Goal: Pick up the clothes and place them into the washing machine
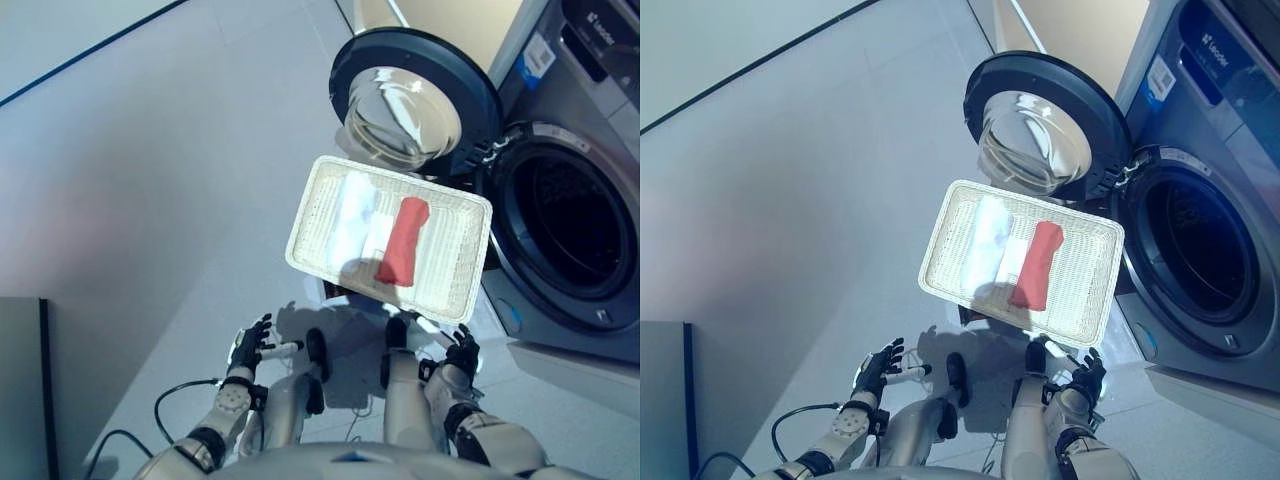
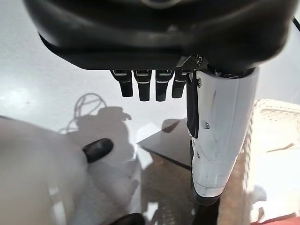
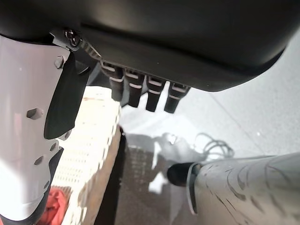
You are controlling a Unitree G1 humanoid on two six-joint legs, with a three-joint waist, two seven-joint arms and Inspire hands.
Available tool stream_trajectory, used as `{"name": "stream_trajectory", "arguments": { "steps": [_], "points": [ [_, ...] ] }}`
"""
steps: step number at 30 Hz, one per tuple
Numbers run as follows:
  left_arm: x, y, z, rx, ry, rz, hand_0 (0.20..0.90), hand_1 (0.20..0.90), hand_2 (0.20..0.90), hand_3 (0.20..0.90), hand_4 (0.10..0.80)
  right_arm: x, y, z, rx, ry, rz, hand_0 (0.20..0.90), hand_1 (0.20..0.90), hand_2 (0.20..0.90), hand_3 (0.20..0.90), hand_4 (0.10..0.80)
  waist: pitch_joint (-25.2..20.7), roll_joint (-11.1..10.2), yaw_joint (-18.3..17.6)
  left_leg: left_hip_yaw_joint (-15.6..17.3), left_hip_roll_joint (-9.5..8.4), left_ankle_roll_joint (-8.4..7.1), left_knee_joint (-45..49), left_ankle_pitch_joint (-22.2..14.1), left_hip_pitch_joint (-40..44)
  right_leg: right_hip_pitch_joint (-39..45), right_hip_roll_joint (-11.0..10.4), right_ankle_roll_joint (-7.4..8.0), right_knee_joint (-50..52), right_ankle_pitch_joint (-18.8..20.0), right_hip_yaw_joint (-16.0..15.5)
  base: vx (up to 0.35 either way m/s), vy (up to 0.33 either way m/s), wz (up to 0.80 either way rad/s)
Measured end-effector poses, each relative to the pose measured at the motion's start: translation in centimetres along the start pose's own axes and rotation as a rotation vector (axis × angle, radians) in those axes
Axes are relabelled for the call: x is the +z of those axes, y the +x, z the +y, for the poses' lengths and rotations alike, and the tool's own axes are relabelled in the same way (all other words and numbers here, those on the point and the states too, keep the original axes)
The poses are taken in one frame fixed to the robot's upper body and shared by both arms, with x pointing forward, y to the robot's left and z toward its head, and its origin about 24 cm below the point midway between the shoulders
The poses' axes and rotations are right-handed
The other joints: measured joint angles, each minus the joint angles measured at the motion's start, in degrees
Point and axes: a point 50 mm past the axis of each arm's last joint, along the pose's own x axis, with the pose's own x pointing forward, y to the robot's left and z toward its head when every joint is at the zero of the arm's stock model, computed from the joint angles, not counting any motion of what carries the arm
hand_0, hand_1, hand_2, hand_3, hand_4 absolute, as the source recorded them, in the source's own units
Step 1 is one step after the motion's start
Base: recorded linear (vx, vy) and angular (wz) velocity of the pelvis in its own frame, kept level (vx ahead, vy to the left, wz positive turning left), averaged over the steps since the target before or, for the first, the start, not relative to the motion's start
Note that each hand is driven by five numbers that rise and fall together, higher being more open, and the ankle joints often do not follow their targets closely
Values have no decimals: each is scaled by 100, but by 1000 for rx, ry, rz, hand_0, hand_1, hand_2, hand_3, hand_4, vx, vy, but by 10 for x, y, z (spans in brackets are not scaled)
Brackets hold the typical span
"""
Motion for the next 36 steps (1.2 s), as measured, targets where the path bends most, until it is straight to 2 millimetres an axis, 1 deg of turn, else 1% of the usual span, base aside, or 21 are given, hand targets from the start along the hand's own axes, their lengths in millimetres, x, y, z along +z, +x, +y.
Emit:
{"name": "stream_trajectory", "arguments": {
  "steps": [1,5,7,9,10,11,12,13,15,16,18,19,22,23,24,25,27,30,33,36],
  "points": [
    [3,1,1,9,-14,-15,900,900,900,900,800,-3,-1,-2,-8,-7,6,900,900,900,900,800,1,1,-2,-1,-1,1,-3,1,2,2,-1,-2,-3,-2,-1,55,23,1],
    [12,5,3,31,-26,-43,900,900,900,900,800,-3,-1,-1,-2,-31,-7,900,900,900,900,800,2,2,-18,7,-27,5,-47,3,64,30,0,3,2,3,10,34,34,-3],
    [12,5,3,41,-28,-44,900,900,900,900,800,-3,-3,-1,0,-54,-23,900,900,900,900,800,3,1,-13,19,-56,10,-81,7,107,33,1,6,8,1,27,25,8,-10],
    [10,5,4,52,-28,-35,900,900,900,900,800,-5,-3,-3,9,-114,-42,900,900,900,900,800,10,-1,-38,18,-60,12,-105,9,201,124,8,17,-10,9,49,101,-16,-6],
    [7,4,4,54,-23,-21,900,900,900,900,800,-7,-3,-6,7,-142,-48,900,900,900,900,800,21,-16,-78,22,-23,13,-151,8,329,240,20,26,-37,1,54,105,-17,-6],
    [5,4,4,56,-22,-13,900,900,900,900,800,-8,-3,-7,8,-159,-47,900,900,900,900,800,20,-17,-70,29,-21,11,-186,10,432,335,28,27,-74,1,54,134,-12,-9],
    [-2,1,6,63,-18,14,900,900,900,900,800,-12,-4,-9,18,-199,-50,900,900,900,900,800,20,-20,-89,32,-1,10,-226,5,633,548,50,35,-171,-6,55,147,-19,-9],
    [-7,-1,8,72,-18,31,900,900,900,900,800,-11,-3,-11,24,-222,-58,900,900,900,900,800,-2,-48,-161,31,21,-8,-242,-28,721,646,62,81,-209,-58,57,185,-20,-9],
    [-20,-6,11,99,-39,86,900,900,900,900,800,-24,-7,-14,45,-254,-30,900,900,900,900,800,-152,-112,-152,35,31,-19,-344,-41,947,859,70,56,-283,-74,52,100,-12,-6],
    [-25,-9,12,107,-44,101,900,900,900,900,800,-27,-7,-18,41,-262,-24,900,900,900,900,800,-228,-142,-160,35,34,-26,-373,-48,982,880,69,56,-303,-74,54,89,-16,-5],
    [-41,-17,17,134,-48,163,900,900,900,900,800,-42,-14,-22,54,-274,20,900,900,900,900,800,-522,-299,-161,45,32,-10,-462,-56,1077,931,89,70,-336,-82,56,68,-17,-6],
    [-45,-19,18,139,-45,178,900,900,900,900,800,-45,-15,-23,55,-274,28,900,900,900,900,800,-567,-343,-156,45,34,-3,-479,-29,1119,991,98,79,-371,-75,57,45,-10,-4],
    [-62,-29,22,150,-34,255,900,900,900,900,800,-64,-21,-35,50,-295,92,900,900,900,900,800,-793,-540,-152,57,46,24,-530,-64,1343,1279,127,129,-570,-38,58,64,-8,-4],
    [-66,-31,24,158,-38,271,900,900,900,900,800,-67,-23,-36,49,-296,100,900,900,900,900,800,-838,-565,-155,61,45,31,-547,-70,1380,1319,131,130,-609,-36,61,45,13,-12],
    [-74,-36,27,170,-37,301,900,900,900,900,800,-74,-26,-39,49,-297,125,900,900,900,900,800,-968,-636,-153,113,31,46,-592,-80,1413,1316,127,131,-624,-36,80,29,16,-12],
    [-78,-39,30,176,-33,319,900,900,900,900,800,-78,-28,-42,53,-296,145,900,900,900,900,800,-1015,-664,-153,136,22,57,-595,-87,1427,1340,119,125,-667,4,86,29,16,-14],
    [-84,-43,34,190,-39,351,900,900,900,900,800,-81,-29,-44,52,-297,163,900,900,900,900,800,-1031,-671,-160,164,15,83,-596,-105,1501,1464,121,172,-810,94,97,-1,20,-8],
    [-90,-47,41,207,-32,377,900,900,900,900,800,-85,-30,-48,51,-306,184,900,900,900,900,800,-1107,-650,-152,216,-3,111,-596,-138,1543,1516,123,169,-914,128,163,-9,40,-9],
    [-93,-49,44,217,-30,392,900,900,900,900,800,-86,-30,-49,50,-312,188,900,900,900,900,800,-1133,-608,-143,284,-30,130,-596,-150,1549,1519,113,202,-962,192,239,-16,39,-13],
    [-92,-49,43,211,-24,388,900,900,900,900,800,-87,-29,-51,52,-321,193,900,900,900,900,800,-1133,-586,-145,343,-45,138,-597,-151,1543,1511,103,202,-1016,242,287,-50,54,-10]
  ]
}}
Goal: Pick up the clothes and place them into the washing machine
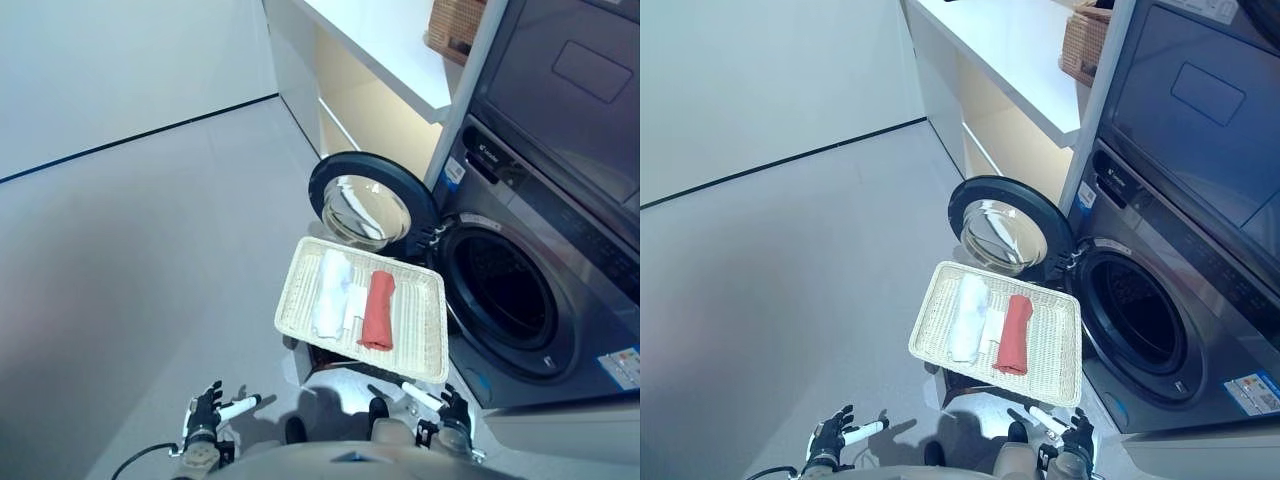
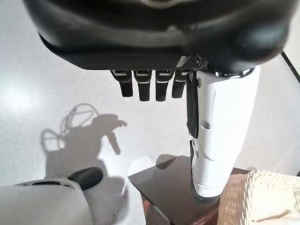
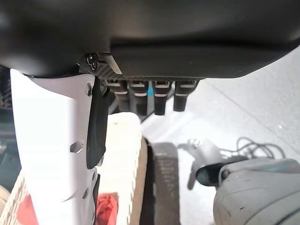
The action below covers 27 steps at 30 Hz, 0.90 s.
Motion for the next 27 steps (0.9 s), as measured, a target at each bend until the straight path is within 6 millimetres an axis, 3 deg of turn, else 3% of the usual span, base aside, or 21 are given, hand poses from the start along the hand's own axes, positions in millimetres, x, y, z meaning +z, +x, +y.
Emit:
{"name": "stream_trajectory", "arguments": {
  "steps": [5,9,17,22,27],
  "points": [
    [6,1,-7,-32,28,-29,900,900,900,900,800,-4,4,-11,-13,-54,39,900,900,900,900,800,64,168,2,25,-92,20,8,-19,-167,-214,-105,75,26,28,56,-122,68,-1],
    [13,1,-14,-62,47,-52,900,900,900,900,800,-5,8,-25,-56,-83,66,900,900,900,900,800,221,446,1,83,-195,99,4,35,-430,-475,-181,131,8,147,128,-87,49,-3],
    [25,2,-25,-116,67,-97,900,900,900,900,800,16,14,-24,-63,-59,21,900,900,900,900,800,376,605,10,153,-256,190,5,122,-863,-919,-246,179,-10,285,201,-47,29,-3],
    [33,1,-36,-153,30,-116,900,900,900,900,800,39,21,-26,-82,-18,-26,900,900,900,900,800,495,829,25,146,-278,194,16,130,-1028,-1109,-251,182,29,283,230,-2,7,-2],
    [44,2,-40,-164,5,-155,900,900,900,900,800,79,26,-15,-70,19,-119,900,900,900,900,800,573,1019,111,91,-279,153,56,159,-1246,-1329,-256,148,128,260,221,-11,-30,4]
  ]
}}
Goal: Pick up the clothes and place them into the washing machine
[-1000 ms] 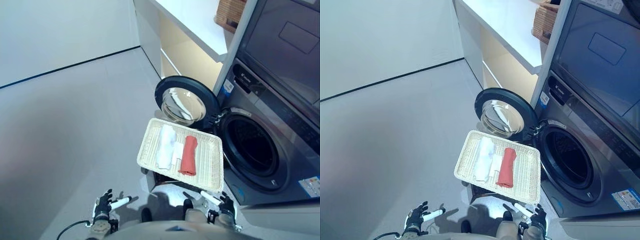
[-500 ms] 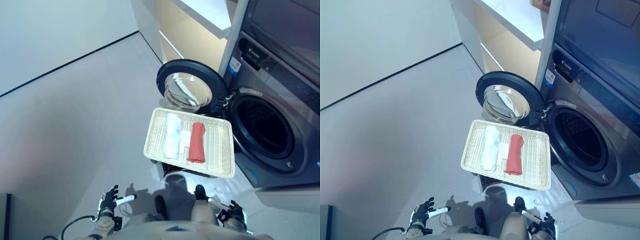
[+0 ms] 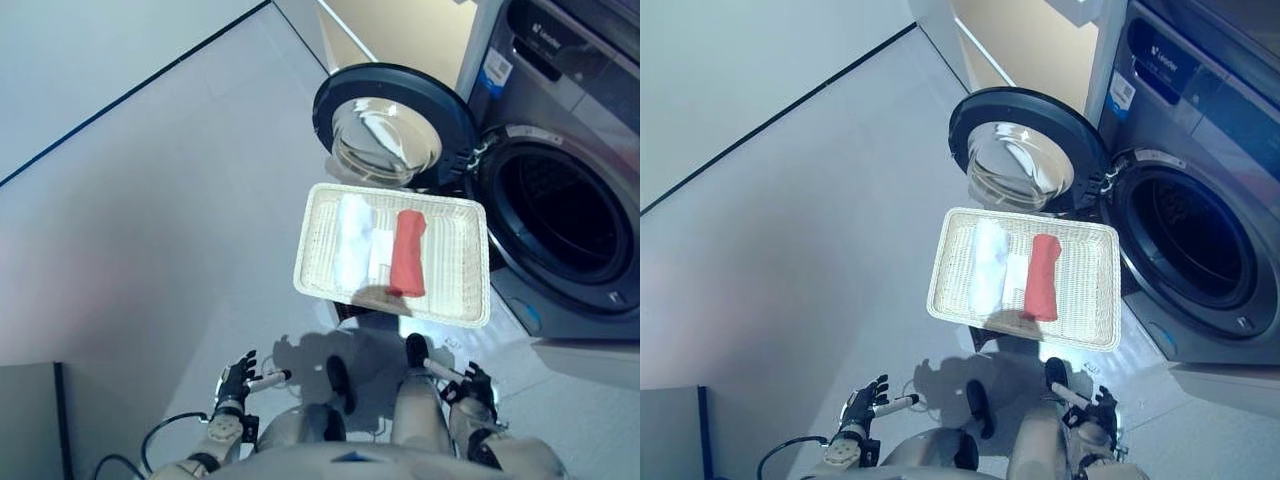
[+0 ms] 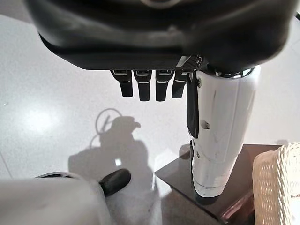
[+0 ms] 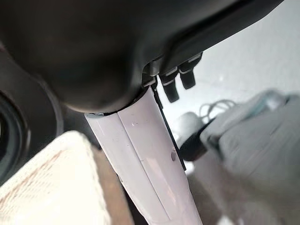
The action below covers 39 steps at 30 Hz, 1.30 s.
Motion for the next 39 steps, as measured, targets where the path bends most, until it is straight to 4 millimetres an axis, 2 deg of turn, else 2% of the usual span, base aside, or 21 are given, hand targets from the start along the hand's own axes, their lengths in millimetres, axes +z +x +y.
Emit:
{"name": "stream_trajectory", "arguments": {
  "steps": [2,5,8,13,27,33,39],
  "points": [
    [6,2,-2,-7,-7,-24,900,900,900,900,800,9,2,0,-14,6,-21,900,900,900,900,800,36,55,69,-29,3,-24,59,-5,-115,-118,-4,-30,91,-22,-12,-28,-58,11],
    [11,2,-3,-7,-28,-42,900,900,900,900,800,37,5,8,-2,39,-95,900,900,900,900,800,113,105,119,-91,0,-39,136,38,-335,-375,-18,-57,312,-86,-71,-16,-47,15],
    [13,2,-6,-12,-43,-48,900,900,900,900,800,56,8,6,-19,56,-140,900,900,900,900,800,205,138,205,-175,13,-36,138,124,-430,-484,-3,-68,428,-107,-104,-14,-81,16],
    [12,2,-6,-11,-51,-48,900,900,900,900,800,78,10,5,-45,97,-179,900,900,900,900,800,331,158,240,-303,46,-144,119,173,-608,-723,8,-128,650,-256,-185,19,-49,13],
    [24,3,-11,-32,-70,-103,900,900,900,900,800,120,19,-22,-136,154,-220,900,900,900,900,800,348,315,416,-344,51,-150,-47,344,-709,-975,10,-176,809,-293,-227,11,-4,1],
    [34,1,-21,-92,-65,-159,900,900,900,900,800,141,23,-45,-184,150,-239,900,900,900,900,800,345,457,551,-305,48,-169,-50,350,-701,-989,7,-165,791,-294,-193,4,3,-1],
    [34,-1,-23,-108,-76,-167,900,900,900,900,800,158,22,-47,-185,132,-260,900,900,900,900,800,340,510,546,-225,44,-191,-86,363,-700,-1066,12,-188,789,-242,-127,10,-10,-10]
  ]
}}
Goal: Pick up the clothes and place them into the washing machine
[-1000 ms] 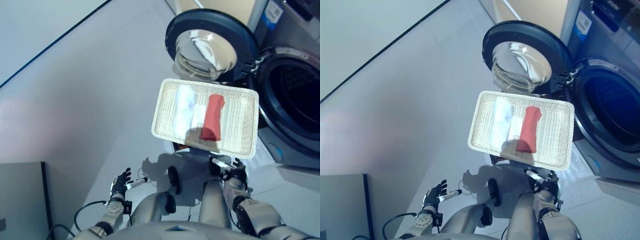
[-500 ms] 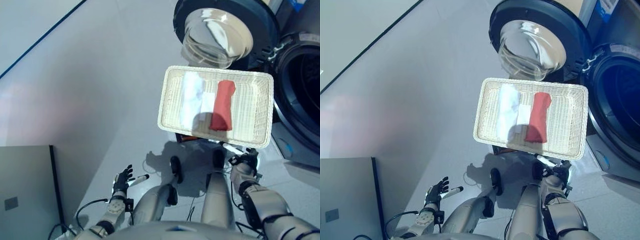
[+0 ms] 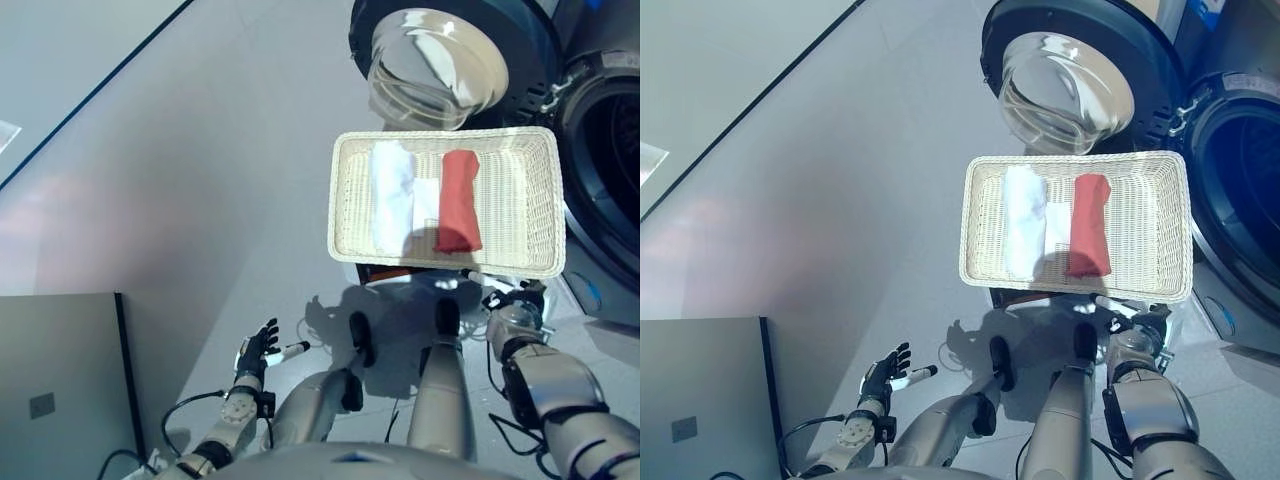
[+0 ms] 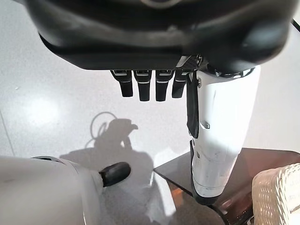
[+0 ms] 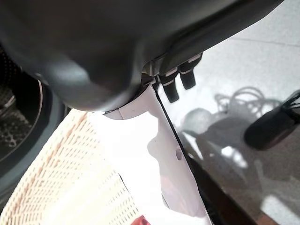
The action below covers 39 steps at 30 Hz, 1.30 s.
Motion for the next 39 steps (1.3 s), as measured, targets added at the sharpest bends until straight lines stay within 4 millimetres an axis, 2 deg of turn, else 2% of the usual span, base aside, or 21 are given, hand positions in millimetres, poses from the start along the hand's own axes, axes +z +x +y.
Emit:
{"name": "stream_trajectory", "arguments": {
  "steps": [5,11,18,27,29,34,39],
  "points": [
    [0,0,-1,-15,-1,1,900,900,900,900,800,19,7,-11,-25,-10,-28,900,900,900,900,800,3,102,-4,-2,5,-10,-14,18,0,-1,9,-5,-17,29,-3,0,0,0],
    [0,0,-1,-16,-2,-1,900,900,900,900,800,33,11,-17,-32,-35,-33,900,900,900,900,800,5,107,-10,-2,5,29,-56,57,2,2,25,22,-115,138,-3,1,-8,-7],
    [-2,-1,0,-9,-20,9,900,900,900,900,800,40,13,-22,-51,-39,-37,900,900,900,900,800,27,117,-9,-1,0,18,-78,55,2,19,27,15,-196,158,-13,2,-12,-1],
    [-15,-8,2,-6,-41,49,900,900,900,900,800,47,19,-39,-93,-53,-30,900,900,900,900,800,152,147,-2,-114,6,-18,-188,110,82,116,9,10,-209,176,-160,11,-53,5],
    [-14,-8,1,-7,-42,48,900,900,900,900,800,45,19,-42,-102,-57,-19,900,900,900,900,800,166,134,-1,-202,11,-3,-193,160,83,137,-2,-10,-191,153,-223,16,-85,13],
    [-10,-6,1,-9,-48,32,900,900,900,900,800,48,19,-44,-117,-52,7,900,900,900,900,800,259,163,-10,-449,43,-87,-202,178,88,178,-14,-88,-95,97,-370,18,-82,14],
    [-7,-6,0,-14,-52,20,900,900,900,900,800,49,19,-44,-120,-47,12,900,900,900,900,800,284,155,-13,-576,103,-158,-270,47,79,176,15,-147,-64,57,-491,36,-80,9]
  ]
}}
